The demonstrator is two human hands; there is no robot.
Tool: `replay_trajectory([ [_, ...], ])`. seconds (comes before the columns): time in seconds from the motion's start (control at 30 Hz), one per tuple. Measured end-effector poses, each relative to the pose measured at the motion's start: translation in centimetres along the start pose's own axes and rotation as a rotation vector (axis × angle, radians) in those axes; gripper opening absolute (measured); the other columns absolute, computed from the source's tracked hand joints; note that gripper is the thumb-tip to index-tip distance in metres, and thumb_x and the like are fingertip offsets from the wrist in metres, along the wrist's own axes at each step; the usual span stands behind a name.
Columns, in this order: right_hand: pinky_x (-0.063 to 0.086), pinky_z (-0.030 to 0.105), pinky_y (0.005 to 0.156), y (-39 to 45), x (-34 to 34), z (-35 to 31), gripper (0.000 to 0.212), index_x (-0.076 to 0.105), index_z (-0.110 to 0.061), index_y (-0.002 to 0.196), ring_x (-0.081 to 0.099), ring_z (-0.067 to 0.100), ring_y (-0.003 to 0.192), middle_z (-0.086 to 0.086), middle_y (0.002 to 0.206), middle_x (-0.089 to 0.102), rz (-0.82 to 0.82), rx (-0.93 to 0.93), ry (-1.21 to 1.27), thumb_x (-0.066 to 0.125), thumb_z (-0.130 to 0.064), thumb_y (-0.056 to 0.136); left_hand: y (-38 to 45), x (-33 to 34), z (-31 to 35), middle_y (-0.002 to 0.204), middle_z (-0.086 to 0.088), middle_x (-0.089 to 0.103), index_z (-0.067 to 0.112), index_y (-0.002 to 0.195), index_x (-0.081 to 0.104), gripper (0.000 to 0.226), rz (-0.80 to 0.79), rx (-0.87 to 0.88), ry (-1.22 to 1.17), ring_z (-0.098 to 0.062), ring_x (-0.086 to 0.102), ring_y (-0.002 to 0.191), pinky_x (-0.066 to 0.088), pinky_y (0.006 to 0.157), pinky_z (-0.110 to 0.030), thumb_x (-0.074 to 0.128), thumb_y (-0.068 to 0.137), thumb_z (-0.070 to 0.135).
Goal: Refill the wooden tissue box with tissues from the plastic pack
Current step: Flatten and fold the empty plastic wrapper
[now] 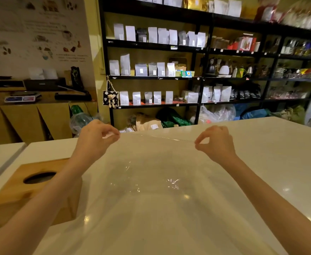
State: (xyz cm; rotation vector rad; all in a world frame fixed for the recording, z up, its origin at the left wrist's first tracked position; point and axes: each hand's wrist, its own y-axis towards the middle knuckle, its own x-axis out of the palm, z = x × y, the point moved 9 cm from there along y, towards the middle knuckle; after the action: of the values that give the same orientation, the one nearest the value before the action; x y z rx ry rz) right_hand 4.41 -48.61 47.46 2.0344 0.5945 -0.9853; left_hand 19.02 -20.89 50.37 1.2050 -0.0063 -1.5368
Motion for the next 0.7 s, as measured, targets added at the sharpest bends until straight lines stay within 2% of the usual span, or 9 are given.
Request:
replay_trajectory([
  [0.07,0.027,0.040,0.106,-0.4,-0.3,-3.0,0.032,0.067,-0.025,0.106,0.033,0.024,0.132,0.004,0.137,0.049,0.003,-0.194,-0.156,0.072,-0.031,0.076,0.4,-0.3,1.4,0.092,-0.005,0.049,0.015,0.092,0.073,0.016,0.014,0.077,0.020,-0.017,0.044,0.084,0.035,0.072,-0.028,0.068,0.078,0.021],
  [0.13,0.020,0.041,0.113,-1.3,0.1,-6.4,0.047,0.056,-0.028,0.123,0.033,0.019,0.134,-0.002,0.142,0.045,-0.056,-0.373,-0.112,0.068,-0.037,0.079,0.5,-0.4,3.2,0.099,-0.001,0.048,0.015,0.091,0.073,0.015,0.006,0.159,-0.011,-0.013,0.043,0.093,0.037,0.079,-0.028,0.068,0.077,0.020],
  [0.27,0.034,0.038,0.108,-2.1,-0.5,-10.4,0.028,0.065,-0.020,0.114,0.059,0.018,0.107,0.000,0.114,0.069,-0.075,-0.470,0.139,0.061,-0.027,0.087,-0.1,-1.8,5.0,0.110,0.009,0.050,0.017,0.104,0.067,0.024,0.021,0.258,-0.172,-0.007,0.044,0.104,0.038,0.088,-0.026,0.061,0.083,0.026],
  [0.3,0.043,0.036,0.101,-1.9,-0.9,-10.6,0.022,0.069,-0.016,0.107,0.063,0.018,0.098,0.003,0.104,0.073,-0.080,-0.463,0.219,0.061,-0.023,0.088,0.6,-2.0,4.7,0.115,0.009,0.050,0.017,0.116,0.061,0.033,0.019,0.208,-0.236,-0.008,0.045,0.107,0.039,0.089,-0.027,0.056,0.086,0.029],
  [0.37,0.053,0.030,0.084,-1.3,-1.8,-10.3,0.014,0.072,-0.012,0.096,0.068,0.017,0.081,0.006,0.085,0.074,-0.127,-0.423,0.405,0.062,-0.016,0.086,2.6,-1.3,1.7,0.132,0.003,0.045,0.014,0.137,0.039,0.046,-0.033,-0.083,-0.379,-0.016,0.043,0.119,0.040,0.094,-0.030,0.041,0.094,0.032],
  [0.43,0.055,0.021,0.071,-0.4,-2.6,-9.3,0.011,0.072,-0.010,0.092,0.069,0.011,0.069,0.002,0.075,0.072,-0.175,-0.347,0.602,0.063,-0.012,0.085,3.0,-0.1,-1.8,0.147,-0.010,0.035,0.009,0.142,0.028,0.050,-0.088,-0.352,-0.625,-0.023,0.038,0.129,0.033,0.103,-0.035,0.031,0.097,0.032],
  [0.5,0.056,0.020,0.063,0.4,-3.0,-8.0,0.011,0.071,-0.011,0.092,0.069,0.007,0.065,0.001,0.075,0.072,-0.202,-0.245,0.787,0.062,-0.011,0.086,1.4,1.0,-2.7,0.145,-0.010,0.039,0.012,0.140,0.030,0.069,-0.159,-0.318,-0.955,-0.020,0.042,0.125,0.032,0.101,-0.031,0.039,0.087,0.055],
  [0.6,0.056,0.021,0.056,0.9,-1.5,-6.0,0.009,0.071,-0.015,0.089,0.071,0.009,0.066,0.000,0.074,0.074,-0.254,-0.052,1.001,0.061,-0.015,0.087,-1.0,3.7,-2.4,0.127,-0.008,0.058,0.014,0.131,0.039,0.115,-0.450,-0.324,-1.277,-0.022,0.056,0.115,0.048,0.095,-0.033,0.070,0.038,0.075],
  [0.7,0.053,0.020,0.052,0.6,1.1,-4.7,0.008,0.070,-0.017,0.080,0.070,0.010,0.065,-0.004,0.068,0.074,-0.302,0.122,1.127,0.063,-0.018,0.085,-1.8,5.6,-1.4,0.121,-0.011,0.065,0.014,0.125,0.050,0.092,-0.594,-0.313,-1.218,-0.024,0.065,0.107,0.057,0.083,-0.029,0.076,0.049,0.060],
])
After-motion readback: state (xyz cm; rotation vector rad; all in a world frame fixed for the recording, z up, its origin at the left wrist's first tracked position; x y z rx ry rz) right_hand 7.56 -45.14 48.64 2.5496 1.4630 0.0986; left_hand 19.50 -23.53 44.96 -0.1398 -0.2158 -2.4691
